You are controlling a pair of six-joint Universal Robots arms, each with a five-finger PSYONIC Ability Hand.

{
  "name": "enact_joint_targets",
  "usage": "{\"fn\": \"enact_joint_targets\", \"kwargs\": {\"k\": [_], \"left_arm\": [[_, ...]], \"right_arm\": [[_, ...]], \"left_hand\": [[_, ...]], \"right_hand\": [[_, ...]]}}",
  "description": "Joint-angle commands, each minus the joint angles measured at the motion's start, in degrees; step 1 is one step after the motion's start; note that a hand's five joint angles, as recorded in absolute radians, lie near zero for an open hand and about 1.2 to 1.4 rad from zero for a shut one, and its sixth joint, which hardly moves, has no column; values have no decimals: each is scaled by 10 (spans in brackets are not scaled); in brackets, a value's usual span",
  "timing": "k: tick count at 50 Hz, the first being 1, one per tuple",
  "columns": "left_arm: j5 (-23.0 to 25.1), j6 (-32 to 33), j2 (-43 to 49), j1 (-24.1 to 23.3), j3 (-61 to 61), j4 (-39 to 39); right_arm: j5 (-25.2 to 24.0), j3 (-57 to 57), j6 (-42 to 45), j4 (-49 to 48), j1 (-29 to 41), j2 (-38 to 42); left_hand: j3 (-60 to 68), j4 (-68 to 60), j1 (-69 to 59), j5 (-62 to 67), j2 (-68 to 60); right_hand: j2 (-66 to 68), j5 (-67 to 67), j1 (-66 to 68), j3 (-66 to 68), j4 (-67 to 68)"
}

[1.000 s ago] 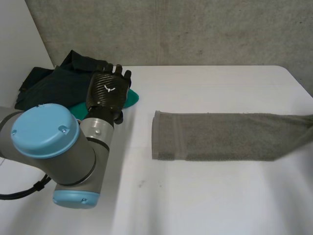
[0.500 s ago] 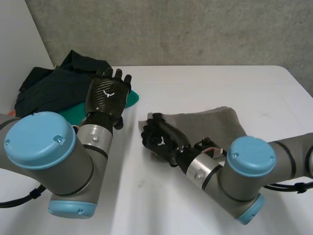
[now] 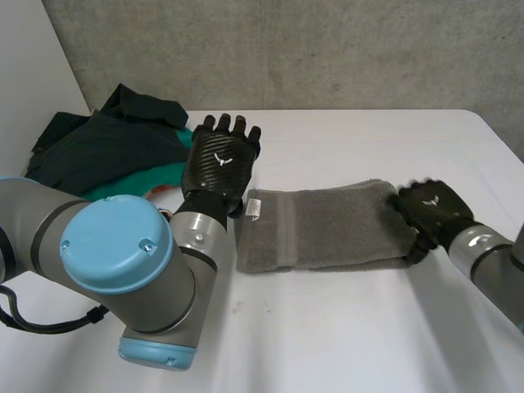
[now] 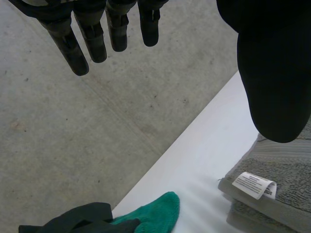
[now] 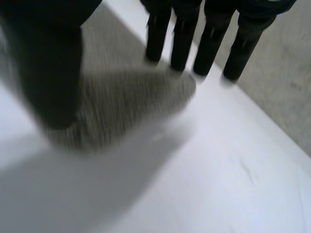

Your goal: Fold the laundry.

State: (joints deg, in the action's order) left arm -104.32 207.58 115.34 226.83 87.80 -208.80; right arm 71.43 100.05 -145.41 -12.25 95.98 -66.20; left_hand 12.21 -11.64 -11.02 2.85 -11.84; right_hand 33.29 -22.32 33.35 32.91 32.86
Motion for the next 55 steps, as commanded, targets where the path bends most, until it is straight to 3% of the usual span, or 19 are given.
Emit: {"fn": "enact_joint_targets", "kwargs": {"k": [1,7,15,20,24,30,31,33,34,36,43,46,52,55], "left_arm": [[-1,-1,4,-1,3,1],[-2,-2,-6,-1,10,6],[-2,-2,-46,7,38,6],[-4,-2,-64,25,58,6],[-3,-6,-71,40,70,4],[-2,-38,-73,43,66,6],[-2,-42,-73,43,66,6],[-1,-50,-72,43,65,6],[-1,-51,-72,44,65,6],[0,-51,-71,45,62,6],[8,-51,-63,37,33,3],[34,-63,-47,28,5,2],[111,-137,38,-9,-96,18],[125,-153,78,-10,-137,39]], "right_arm": [[12,-4,98,-4,-35,32],[30,-17,93,-29,-20,16],[27,-54,51,-52,130,-24],[-21,-60,43,-75,233,-7],[-81,-69,38,-80,266,30],[-111,-100,1,-79,269,79],[-107,-107,-21,-78,267,79],[-104,-107,-49,-82,267,78],[-99,-109,-78,-84,265,77],[-89,-114,-111,-83,256,73],[-52,-113,-259,-54,184,12],[-38,-115,-318,-31,144,-4],[-13,-129,-357,49,80,-13],[-4,-139,-356,78,67,-9]], "left_hand": [[-22,16,10,-28,18],[-22,16,10,-28,18],[-22,16,10,-28,18],[-22,16,10,-28,18],[-22,16,10,-28,18],[-22,16,10,-28,18],[-22,16,10,-28,18],[-22,16,10,-28,18],[-22,16,10,-28,18],[-22,16,10,-28,18],[-22,16,10,-28,18],[-20,14,8,-26,16],[-10,4,-2,-16,6],[-8,2,-4,-15,5]], "right_hand": [[467,-477,466,471,471],[467,-477,466,471,471],[467,-477,466,471,471],[467,-477,466,471,471],[467,-477,466,471,471],[467,-477,466,471,471],[278,-288,277,282,282],[69,-78,68,72,73],[-119,109,-120,-115,-115],[-233,223,-234,-229,-229],[-233,223,-234,-229,-229],[-233,223,-234,-229,-229],[-233,223,-234,-229,-229],[-233,223,-234,-229,-229]]}}
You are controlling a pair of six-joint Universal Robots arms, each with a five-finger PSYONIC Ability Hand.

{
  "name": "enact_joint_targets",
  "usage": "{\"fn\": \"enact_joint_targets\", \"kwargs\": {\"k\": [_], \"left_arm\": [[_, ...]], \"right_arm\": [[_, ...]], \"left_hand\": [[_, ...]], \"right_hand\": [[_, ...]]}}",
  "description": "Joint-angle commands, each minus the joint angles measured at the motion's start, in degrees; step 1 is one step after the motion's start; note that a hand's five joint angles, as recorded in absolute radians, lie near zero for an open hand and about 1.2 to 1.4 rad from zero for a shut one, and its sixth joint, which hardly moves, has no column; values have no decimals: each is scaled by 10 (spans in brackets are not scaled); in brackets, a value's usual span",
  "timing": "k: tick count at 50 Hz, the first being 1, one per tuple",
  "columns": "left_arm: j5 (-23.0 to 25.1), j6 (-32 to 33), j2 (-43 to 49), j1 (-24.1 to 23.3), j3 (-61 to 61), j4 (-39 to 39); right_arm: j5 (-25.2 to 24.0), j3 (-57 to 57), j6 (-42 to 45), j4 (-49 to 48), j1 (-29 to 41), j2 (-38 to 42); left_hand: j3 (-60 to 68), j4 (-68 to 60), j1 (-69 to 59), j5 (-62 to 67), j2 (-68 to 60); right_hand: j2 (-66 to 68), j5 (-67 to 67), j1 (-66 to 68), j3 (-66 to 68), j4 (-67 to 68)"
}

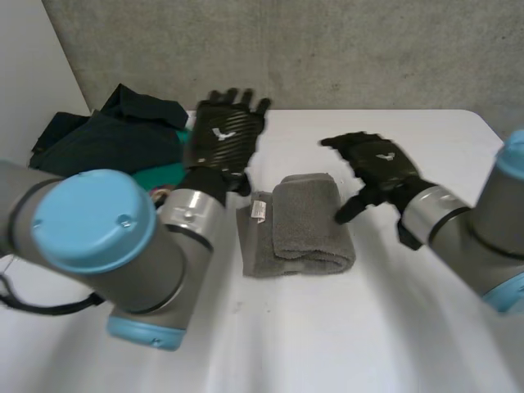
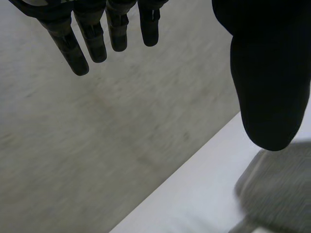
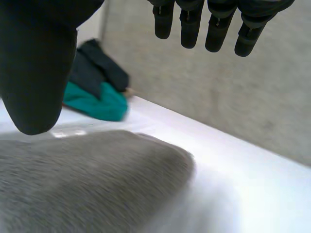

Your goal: Fold the laundry.

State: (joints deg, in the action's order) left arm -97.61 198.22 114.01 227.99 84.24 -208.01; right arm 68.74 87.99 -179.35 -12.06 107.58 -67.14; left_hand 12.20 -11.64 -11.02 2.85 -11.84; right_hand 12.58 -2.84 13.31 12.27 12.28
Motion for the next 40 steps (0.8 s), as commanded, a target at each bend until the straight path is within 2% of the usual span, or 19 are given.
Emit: {"fn": "enact_joint_targets", "kwargs": {"k": [1,8,11,15,16,20,28,40], "left_arm": [[59,-67,120,-23,-134,54],[55,-71,250,-31,-273,183],[47,-70,275,-31,-301,218],[7,-65,289,-30,-318,258],[-19,-63,289,-29,-319,268],[-77,-29,281,-29,-316,281],[-138,91,273,-30,-302,308],[-153,103,244,-26,-254,305]], "right_arm": [[24,-22,-16,82,-49,3],[21,-60,-14,100,-43,56],[17,-77,-14,112,-41,72],[15,-101,-14,122,-40,97],[15,-106,-14,125,-38,100],[10,-134,-14,143,-8,121],[6,-182,-13,165,48,171],[41,-215,40,165,76,222]], "left_hand": [[-8,2,-4,-15,5],[-6,1,-5,-13,3],[-3,-3,-9,-10,-1],[4,-9,-15,-3,-7],[4,-9,-15,-3,-7],[4,-9,-15,-3,-7],[-3,-3,-9,-9,-1],[-1,-4,-10,-8,-2]], "right_hand": [[-26,28,-33,-23,-23],[-26,28,-33,-23,-23],[-26,28,-33,-23,-23],[-26,28,-33,-23,-23],[-26,28,-33,-23,-23],[-26,28,-33,-23,-23],[-26,28,-33,-23,-23],[-26,28,-33,-23,-23]]}}
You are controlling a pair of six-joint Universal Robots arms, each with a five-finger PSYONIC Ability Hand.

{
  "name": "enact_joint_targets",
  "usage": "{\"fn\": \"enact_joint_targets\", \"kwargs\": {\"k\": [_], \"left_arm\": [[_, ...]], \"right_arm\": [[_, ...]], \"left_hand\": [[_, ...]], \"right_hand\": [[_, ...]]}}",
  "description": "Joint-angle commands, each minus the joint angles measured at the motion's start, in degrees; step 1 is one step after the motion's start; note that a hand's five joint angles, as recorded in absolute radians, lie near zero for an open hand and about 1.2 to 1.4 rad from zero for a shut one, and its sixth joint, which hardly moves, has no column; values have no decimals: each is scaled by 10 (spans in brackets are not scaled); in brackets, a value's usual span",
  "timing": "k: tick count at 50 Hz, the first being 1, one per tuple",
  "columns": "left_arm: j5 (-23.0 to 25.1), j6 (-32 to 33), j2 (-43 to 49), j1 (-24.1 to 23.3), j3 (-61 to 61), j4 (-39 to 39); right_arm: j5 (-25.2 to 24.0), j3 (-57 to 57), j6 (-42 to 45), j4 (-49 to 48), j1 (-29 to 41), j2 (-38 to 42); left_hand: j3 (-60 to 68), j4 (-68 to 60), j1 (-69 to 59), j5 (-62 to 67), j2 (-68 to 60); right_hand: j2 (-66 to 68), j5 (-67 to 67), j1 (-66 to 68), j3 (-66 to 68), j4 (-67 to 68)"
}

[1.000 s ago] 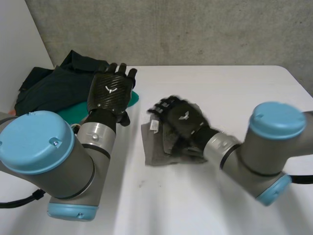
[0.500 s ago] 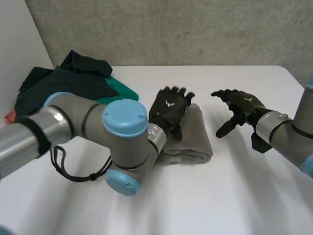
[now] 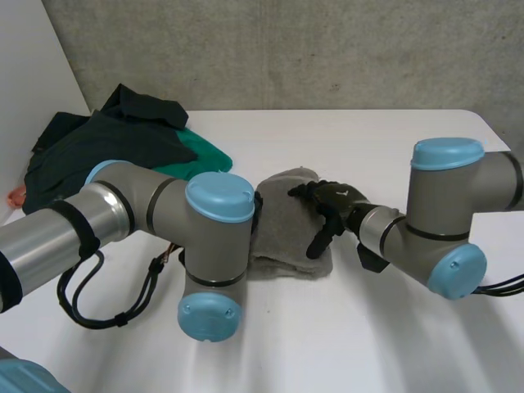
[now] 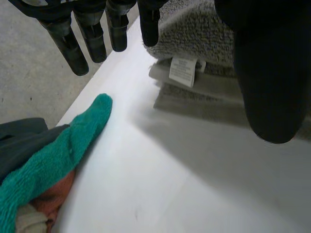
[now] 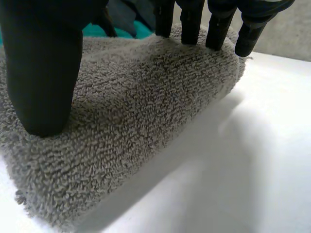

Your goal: Fold the laundry.

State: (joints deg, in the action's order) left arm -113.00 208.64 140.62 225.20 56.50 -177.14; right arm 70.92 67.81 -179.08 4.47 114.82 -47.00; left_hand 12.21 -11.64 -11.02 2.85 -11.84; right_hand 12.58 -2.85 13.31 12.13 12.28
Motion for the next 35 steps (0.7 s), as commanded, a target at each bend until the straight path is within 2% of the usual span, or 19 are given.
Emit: {"fn": "enact_joint_targets", "kwargs": {"k": [1,7,9,14,15,19,21,28,35], "left_arm": [[1,-1,-25,2,26,-5],[13,-12,-64,2,29,-21],[28,-18,-76,0,30,-39],[88,-67,-106,0,31,-58],[114,-89,-111,1,31,-59],[170,-131,-102,4,23,-57],[183,-135,-91,4,20,-55],[181,-135,-19,6,12,-28],[148,-132,-2,9,0,-19]], "right_arm": [[19,-14,44,0,3,22],[20,-7,80,1,4,-3],[20,12,81,0,0,-48],[20,50,77,-6,-3,-100],[20,56,75,-6,-4,-106],[34,63,67,-9,-4,-115],[40,59,63,-9,-1,-108],[47,26,56,-6,1,-32],[60,24,51,-6,1,-20]], "left_hand": [[-1,-4,-10,-8,-2],[-13,8,1,-20,10],[-18,13,6,-25,15],[-18,13,6,-25,15],[-17,11,5,-23,13],[-13,8,1,-20,10],[-13,8,1,-20,10],[-12,6,0,-18,8],[10,-16,-22,4,-14]], "right_hand": [[-26,28,-33,-21,-23],[-26,28,-33,-21,-23],[-26,28,-33,-21,-23],[-26,28,-33,-21,-23],[-26,28,-33,-21,-23],[-26,28,-33,-21,-23],[-26,28,-33,-21,-23],[-26,28,-33,-21,-23],[-26,28,-33,-21,-23]]}}
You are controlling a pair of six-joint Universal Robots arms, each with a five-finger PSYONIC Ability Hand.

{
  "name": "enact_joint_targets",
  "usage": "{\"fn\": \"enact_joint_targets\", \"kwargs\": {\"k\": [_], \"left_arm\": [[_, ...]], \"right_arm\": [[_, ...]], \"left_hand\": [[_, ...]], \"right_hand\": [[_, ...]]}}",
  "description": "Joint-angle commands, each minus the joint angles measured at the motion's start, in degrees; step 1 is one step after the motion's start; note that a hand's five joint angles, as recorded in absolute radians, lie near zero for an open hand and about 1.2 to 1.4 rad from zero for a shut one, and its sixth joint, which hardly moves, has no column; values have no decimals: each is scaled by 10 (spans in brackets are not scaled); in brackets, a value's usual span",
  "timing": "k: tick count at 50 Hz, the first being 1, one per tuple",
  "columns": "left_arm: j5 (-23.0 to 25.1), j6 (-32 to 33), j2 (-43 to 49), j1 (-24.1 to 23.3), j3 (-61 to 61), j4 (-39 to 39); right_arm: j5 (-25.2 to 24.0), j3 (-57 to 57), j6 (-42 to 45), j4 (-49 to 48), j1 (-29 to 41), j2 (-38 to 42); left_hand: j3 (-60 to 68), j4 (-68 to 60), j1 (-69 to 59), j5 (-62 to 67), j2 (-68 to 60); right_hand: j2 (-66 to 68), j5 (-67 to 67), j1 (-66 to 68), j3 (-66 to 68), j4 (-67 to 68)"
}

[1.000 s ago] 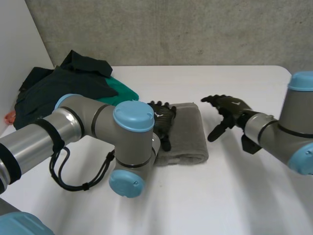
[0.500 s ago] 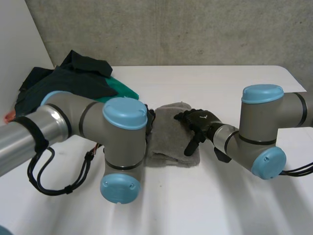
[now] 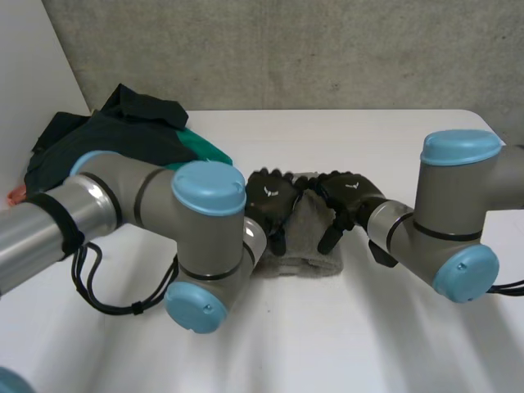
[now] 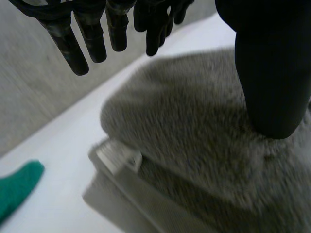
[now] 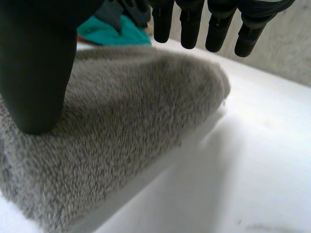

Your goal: Fold the laundry.

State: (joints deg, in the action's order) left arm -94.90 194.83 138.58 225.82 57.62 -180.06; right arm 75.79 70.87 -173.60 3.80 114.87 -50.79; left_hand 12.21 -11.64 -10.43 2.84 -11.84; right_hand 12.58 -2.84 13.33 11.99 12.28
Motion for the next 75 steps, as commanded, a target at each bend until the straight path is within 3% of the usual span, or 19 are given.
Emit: {"fn": "enact_joint_targets", "kwargs": {"k": [1,9,19,25,29,34,37,42,56,65,71,75], "left_arm": [[-40,9,19,2,-14,12],[-81,80,20,12,-25,45],[-78,57,-21,7,-20,59],[-71,39,-87,12,-1,64],[-33,21,-173,32,51,61],[39,-8,-232,53,113,55],[95,-47,-268,69,162,48],[134,-84,-283,88,208,22],[139,-91,-287,96,246,7],[139,-91,-287,99,248,6],[139,-91,-287,100,249,6],[139,-91,-287,99,249,6]], "right_arm": [[10,-6,-2,1,0,18],[15,-14,2,-1,0,31],[23,-2,-5,0,-3,-19],[83,56,-11,-12,-26,-64],[117,113,-34,-57,-46,-120],[117,193,-141,-84,-57,-145],[104,213,-173,-85,-54,-142],[57,224,-223,-91,-48,-96],[45,159,-268,-117,0,-14],[84,99,-285,-122,16,20],[86,71,-288,-123,24,31],[84,49,-287,-125,26,43]], "left_hand": [[15,-21,-33,9,-19],[22,-28,-40,16,-26],[12,-18,-30,6,-16],[-5,-1,-13,-11,1],[-10,4,-8,-16,6],[-10,4,-8,-16,6],[-10,4,-8,-16,6],[-3,-3,-15,-9,-1],[-3,-3,-15,-9,-1],[-3,-3,-15,-9,-1],[-1,-4,-16,-8,-2],[-1,-4,-16,-8,-2]], "right_hand": [[-26,28,-33,-20,-23],[-26,28,-33,-20,-23],[-26,28,-33,-20,-23],[-26,28,-33,-20,-23],[-26,28,-33,-20,-23],[-26,28,-33,-20,-23],[-26,28,-33,-20,-23],[-26,28,-33,-20,-23],[-26,28,-33,-20,-23],[-26,28,-33,-20,-23],[59,-56,52,65,62],[490,-488,483,496,493]]}}
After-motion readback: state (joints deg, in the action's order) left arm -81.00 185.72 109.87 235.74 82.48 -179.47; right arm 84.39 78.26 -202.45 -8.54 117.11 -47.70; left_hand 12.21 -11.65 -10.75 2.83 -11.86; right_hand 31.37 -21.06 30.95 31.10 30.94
